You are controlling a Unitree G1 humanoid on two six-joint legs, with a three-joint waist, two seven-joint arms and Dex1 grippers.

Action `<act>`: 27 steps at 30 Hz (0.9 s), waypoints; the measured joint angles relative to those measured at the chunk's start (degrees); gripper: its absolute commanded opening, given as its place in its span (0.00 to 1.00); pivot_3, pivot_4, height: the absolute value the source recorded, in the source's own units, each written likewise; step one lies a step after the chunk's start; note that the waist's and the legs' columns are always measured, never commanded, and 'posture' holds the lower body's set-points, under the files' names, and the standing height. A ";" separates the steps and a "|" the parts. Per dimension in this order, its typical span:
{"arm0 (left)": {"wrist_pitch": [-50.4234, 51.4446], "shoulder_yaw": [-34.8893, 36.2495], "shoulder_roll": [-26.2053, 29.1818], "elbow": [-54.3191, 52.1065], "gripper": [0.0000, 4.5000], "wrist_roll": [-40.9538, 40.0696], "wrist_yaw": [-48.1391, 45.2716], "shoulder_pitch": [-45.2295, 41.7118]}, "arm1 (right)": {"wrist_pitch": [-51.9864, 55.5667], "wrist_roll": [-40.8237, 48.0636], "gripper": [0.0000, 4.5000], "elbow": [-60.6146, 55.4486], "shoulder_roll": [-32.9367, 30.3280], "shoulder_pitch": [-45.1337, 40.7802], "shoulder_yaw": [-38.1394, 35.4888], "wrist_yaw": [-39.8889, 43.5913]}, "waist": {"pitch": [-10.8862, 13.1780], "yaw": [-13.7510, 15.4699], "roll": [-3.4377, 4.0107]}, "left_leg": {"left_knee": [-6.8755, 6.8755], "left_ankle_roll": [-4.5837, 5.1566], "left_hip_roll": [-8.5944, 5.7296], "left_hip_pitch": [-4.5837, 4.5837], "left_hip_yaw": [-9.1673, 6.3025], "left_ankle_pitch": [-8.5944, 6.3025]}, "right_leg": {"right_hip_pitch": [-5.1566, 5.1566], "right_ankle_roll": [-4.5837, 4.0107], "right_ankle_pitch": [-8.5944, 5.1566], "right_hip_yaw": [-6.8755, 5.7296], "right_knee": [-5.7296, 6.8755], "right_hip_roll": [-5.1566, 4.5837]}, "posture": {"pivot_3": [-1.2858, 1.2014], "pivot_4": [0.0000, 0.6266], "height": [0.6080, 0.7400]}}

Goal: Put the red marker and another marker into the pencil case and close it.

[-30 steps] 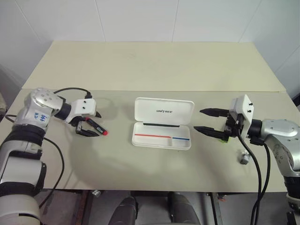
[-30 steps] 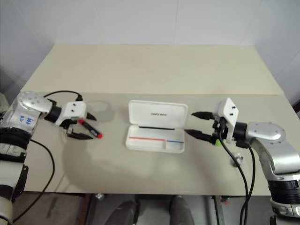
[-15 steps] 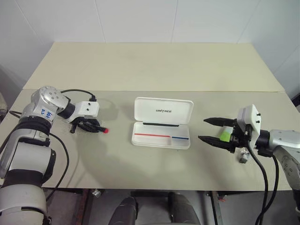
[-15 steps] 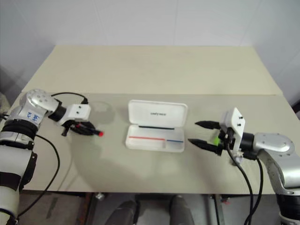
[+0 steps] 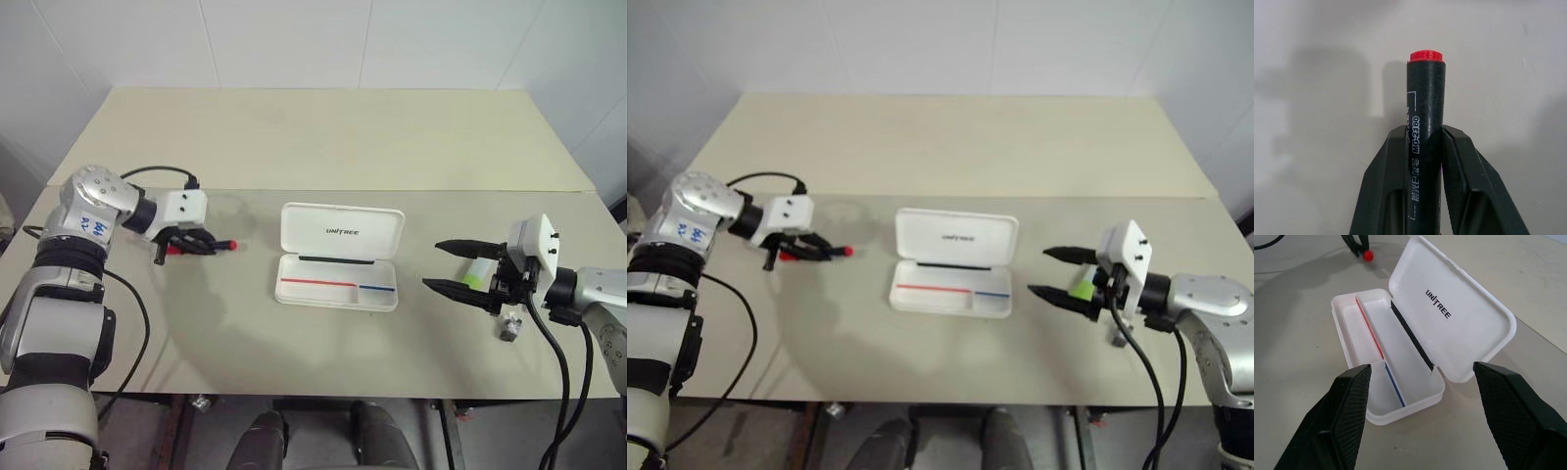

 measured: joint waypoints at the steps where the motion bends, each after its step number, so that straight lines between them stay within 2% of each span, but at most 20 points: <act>1: 0.93 0.65 0.16 -1.43 0.14 -0.76 -0.21 -0.09 | 0.01 -0.01 0.78 0.02 0.00 0.03 0.00 0.00 | 0.00 0.01 0.00 | 0.00 0.00 0.00 0.00 -0.01 0.00 | 0.00 0.00 0.00 0.00 0.01 0.00 | 0.52 0.24 1.00; 9: 20.32 7.95 -0.58 -27.59 0.14 -14.27 -1.16 1.29 | -1.76 0.10 0.78 0.25 -0.18 0.10 -0.16 0.87 | 0.01 0.10 -0.02 | 0.03 -0.01 0.00 0.00 -0.01 0.00 | 0.01 0.00 0.00 0.00 0.01 -0.02 | 0.52 0.24 1.00; 17: 42.11 8.16 -10.30 -51.33 0.14 -25.80 6.95 2.90 | -6.02 2.07 0.78 0.98 -0.02 0.45 -2.78 4.27 | 0.02 0.14 -0.03 | 0.09 -0.02 0.00 0.01 -0.02 0.01 | 0.05 0.00 0.00 0.01 0.02 -0.01 | 0.52 0.24 1.00; 19: 47.70 7.18 -12.67 -56.07 0.14 -28.04 9.65 3.11 | -6.03 1.99 0.78 1.26 -0.02 0.54 -2.79 4.00 | 0.02 -0.03 -0.03 | 0.08 -0.02 0.01 0.04 0.01 0.01 | 0.04 0.00 0.00 0.05 0.03 0.00 | 0.52 0.24 1.00; 22: 52.14 3.74 -13.37 -60.57 0.14 -29.47 11.00 5.03 | -6.05 1.94 0.78 1.17 0.02 0.70 -2.79 2.97 | 0.01 -0.13 -0.02 | 0.03 -0.05 0.03 0.14 0.04 0.02 | 0.05 0.00 0.00 0.09 0.06 0.04 | 0.52 0.24 1.00; 27: 50.87 -5.19 -13.03 -58.90 0.14 -24.36 12.10 7.29 | -6.02 1.65 0.78 0.58 1.01 2.36 -2.79 0.70 | 0.02 0.28 -0.03 | 0.11 -0.06 0.02 0.19 0.05 0.03 | 0.18 -0.02 0.02 0.09 0.03 0.04 | 0.52 0.24 1.00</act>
